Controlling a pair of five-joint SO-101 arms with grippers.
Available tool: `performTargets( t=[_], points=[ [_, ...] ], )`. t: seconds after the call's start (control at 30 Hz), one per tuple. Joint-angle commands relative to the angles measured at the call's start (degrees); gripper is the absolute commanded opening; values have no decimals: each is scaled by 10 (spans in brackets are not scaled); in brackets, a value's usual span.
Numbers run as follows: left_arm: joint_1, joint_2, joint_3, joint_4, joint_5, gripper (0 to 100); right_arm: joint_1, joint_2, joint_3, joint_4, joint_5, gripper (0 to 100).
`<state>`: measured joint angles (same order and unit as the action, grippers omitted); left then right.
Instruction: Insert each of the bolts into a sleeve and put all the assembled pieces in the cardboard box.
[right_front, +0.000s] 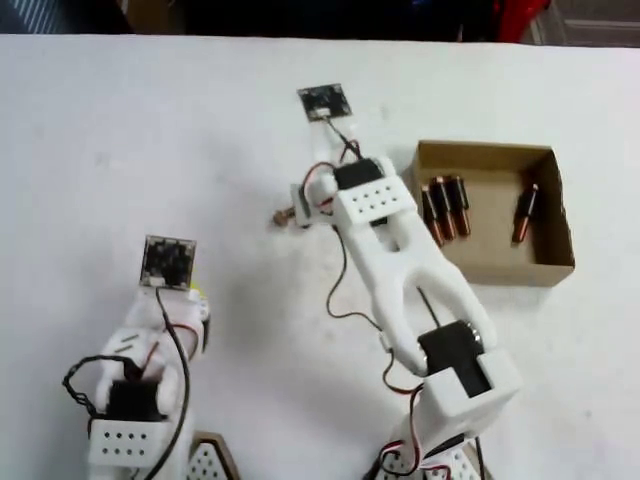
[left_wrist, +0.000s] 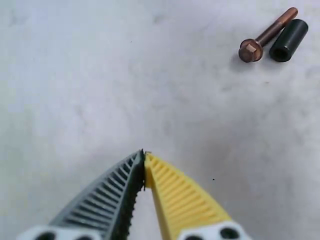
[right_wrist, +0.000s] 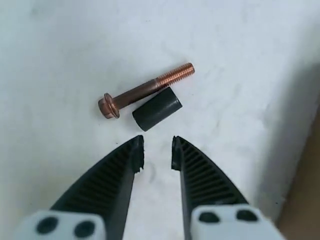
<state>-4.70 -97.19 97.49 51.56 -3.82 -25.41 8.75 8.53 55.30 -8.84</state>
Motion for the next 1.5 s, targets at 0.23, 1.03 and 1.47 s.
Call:
performTargets(
  t=[0.23,1.03,1.47],
  points=[
    [-4,-4,-1,0,-1,23,-29,-31,61,-116,-32,78],
    [-4,-4,-1,4,-2,23,-30,-30,171,-306,96,77],
    [-4,-4,-1,4,-4,23,-23,57,167,-375,201,77]
  ],
)
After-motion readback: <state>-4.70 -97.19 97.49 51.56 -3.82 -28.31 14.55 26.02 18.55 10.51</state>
